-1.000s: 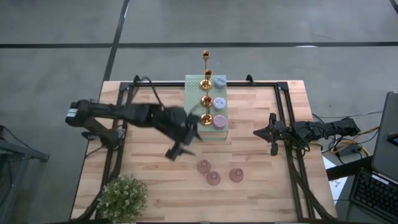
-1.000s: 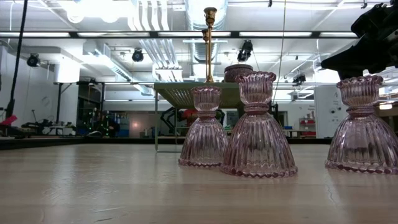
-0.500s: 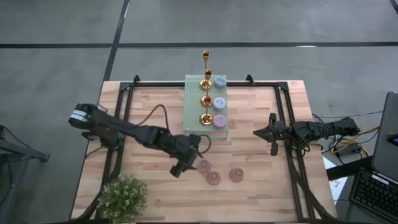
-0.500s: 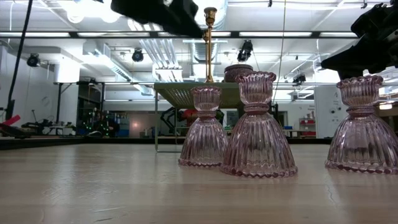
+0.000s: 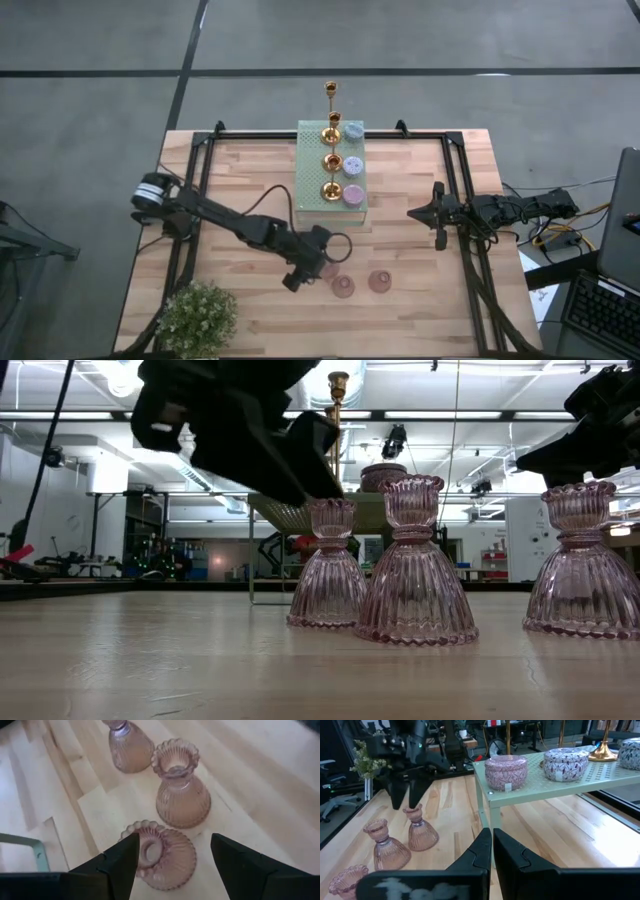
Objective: Pick & Place candle stick holders
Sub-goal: Put the top pink glass candle holder on the shelf
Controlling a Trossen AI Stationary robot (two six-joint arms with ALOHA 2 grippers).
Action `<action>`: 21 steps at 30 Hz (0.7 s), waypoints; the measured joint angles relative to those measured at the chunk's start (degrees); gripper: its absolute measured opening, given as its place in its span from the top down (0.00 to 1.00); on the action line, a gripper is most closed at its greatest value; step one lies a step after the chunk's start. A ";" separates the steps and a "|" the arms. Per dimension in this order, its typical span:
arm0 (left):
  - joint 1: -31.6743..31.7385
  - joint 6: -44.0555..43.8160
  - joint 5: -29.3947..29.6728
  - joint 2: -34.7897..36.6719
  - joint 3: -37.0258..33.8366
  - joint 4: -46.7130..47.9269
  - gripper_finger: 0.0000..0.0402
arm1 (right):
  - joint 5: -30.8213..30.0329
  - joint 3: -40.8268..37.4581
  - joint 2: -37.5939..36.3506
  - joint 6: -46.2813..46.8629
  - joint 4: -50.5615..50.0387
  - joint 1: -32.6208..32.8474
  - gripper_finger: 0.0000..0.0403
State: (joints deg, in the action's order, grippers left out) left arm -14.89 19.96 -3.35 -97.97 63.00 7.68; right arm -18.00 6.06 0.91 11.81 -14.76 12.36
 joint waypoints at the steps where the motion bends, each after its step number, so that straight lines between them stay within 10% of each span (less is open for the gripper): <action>1: -0.11 0.40 1.05 -0.35 0.00 0.00 0.39 | 0.00 -0.02 0.00 0.00 0.00 -0.02 0.97; 21: -0.45 3.65 13.92 -1.00 -0.15 3.94 0.77 | 0.00 0.00 0.00 0.00 0.00 0.00 0.97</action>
State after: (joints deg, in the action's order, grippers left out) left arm -15.33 23.61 10.57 -98.97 62.85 11.62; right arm -18.00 6.07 0.91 11.81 -14.76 12.36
